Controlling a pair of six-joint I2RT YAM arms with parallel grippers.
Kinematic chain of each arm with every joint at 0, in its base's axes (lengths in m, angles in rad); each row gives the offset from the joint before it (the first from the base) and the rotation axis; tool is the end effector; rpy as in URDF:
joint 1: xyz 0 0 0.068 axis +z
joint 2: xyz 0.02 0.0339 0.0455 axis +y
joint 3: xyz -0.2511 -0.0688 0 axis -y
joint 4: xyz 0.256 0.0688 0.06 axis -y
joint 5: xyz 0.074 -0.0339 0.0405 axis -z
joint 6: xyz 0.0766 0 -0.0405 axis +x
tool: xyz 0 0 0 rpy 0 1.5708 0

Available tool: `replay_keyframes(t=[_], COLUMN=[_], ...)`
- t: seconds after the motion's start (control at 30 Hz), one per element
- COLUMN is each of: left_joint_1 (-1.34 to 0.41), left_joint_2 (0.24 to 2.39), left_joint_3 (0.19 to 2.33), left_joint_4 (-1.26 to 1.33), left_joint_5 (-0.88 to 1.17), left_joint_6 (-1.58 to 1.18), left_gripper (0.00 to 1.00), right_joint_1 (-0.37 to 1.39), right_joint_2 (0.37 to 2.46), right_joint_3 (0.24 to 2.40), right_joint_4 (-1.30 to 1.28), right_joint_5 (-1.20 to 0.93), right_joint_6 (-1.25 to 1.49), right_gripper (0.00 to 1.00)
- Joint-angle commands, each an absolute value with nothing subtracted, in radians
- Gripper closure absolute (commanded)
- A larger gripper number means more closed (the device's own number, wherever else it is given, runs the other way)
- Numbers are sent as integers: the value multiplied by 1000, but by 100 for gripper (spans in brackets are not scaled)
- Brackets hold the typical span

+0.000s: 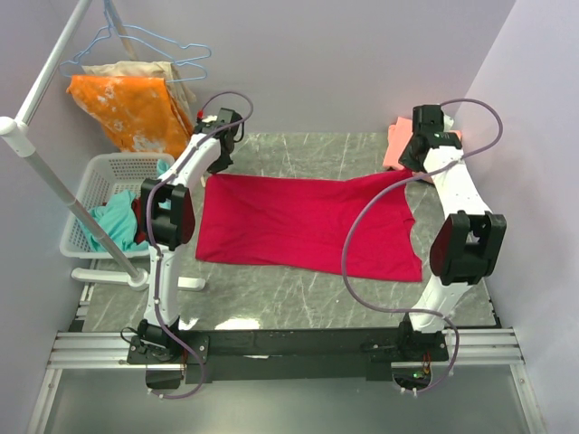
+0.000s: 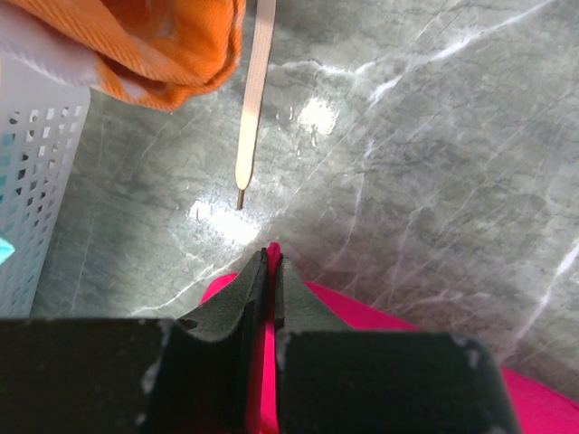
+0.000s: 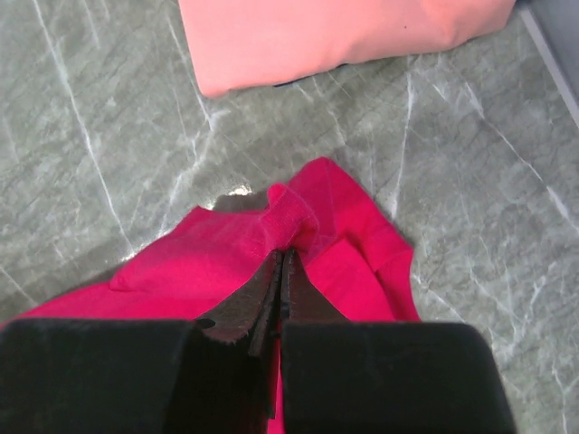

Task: Fold and stack the t-shirts
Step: Fold the tshirt

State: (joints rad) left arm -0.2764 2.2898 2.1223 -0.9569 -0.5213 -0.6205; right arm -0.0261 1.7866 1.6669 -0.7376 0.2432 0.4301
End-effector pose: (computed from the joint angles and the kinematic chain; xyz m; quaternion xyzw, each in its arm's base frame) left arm 0.4995 -0.1020 0.1923 -0.2175 0.9186 0.1337 0.3017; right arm 0.4316 -0.0297 0.2756 0.2516 0.8964 -0.0418 0.3624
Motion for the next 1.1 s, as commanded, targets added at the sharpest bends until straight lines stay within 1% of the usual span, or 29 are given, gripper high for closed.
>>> replay_keyframes(t=[0.0,0.3,0.67,0.83,1.07], left_joint_1=[-276,-281,-290,-304,-319], left_joint_2=[2224,2181,2108,2068,2049], left_joint_3=[2088,2017,1919,1817,1727], left_joint_4=[-936,-930,-972,-965,-965], left_joint_5=[-548,-546,-560,-546,-537], left_joint_6=[-627,-640,-689,-709,-735], left_gripper=[98,98,98,97,97], right_joint_1=[-29,-31,-31,-31,-29], right_joint_2=[1671,1563,1401,1339,1252], right_joint_3=[1654,1563,1307,1182,1014], right_joint_4=[-704,-710,-713,-724,-729], right_joint_5=[259,250,212,178,121], right_joint_6=[443,454,477,495,520], right_gripper=[100,100,100,100,100])
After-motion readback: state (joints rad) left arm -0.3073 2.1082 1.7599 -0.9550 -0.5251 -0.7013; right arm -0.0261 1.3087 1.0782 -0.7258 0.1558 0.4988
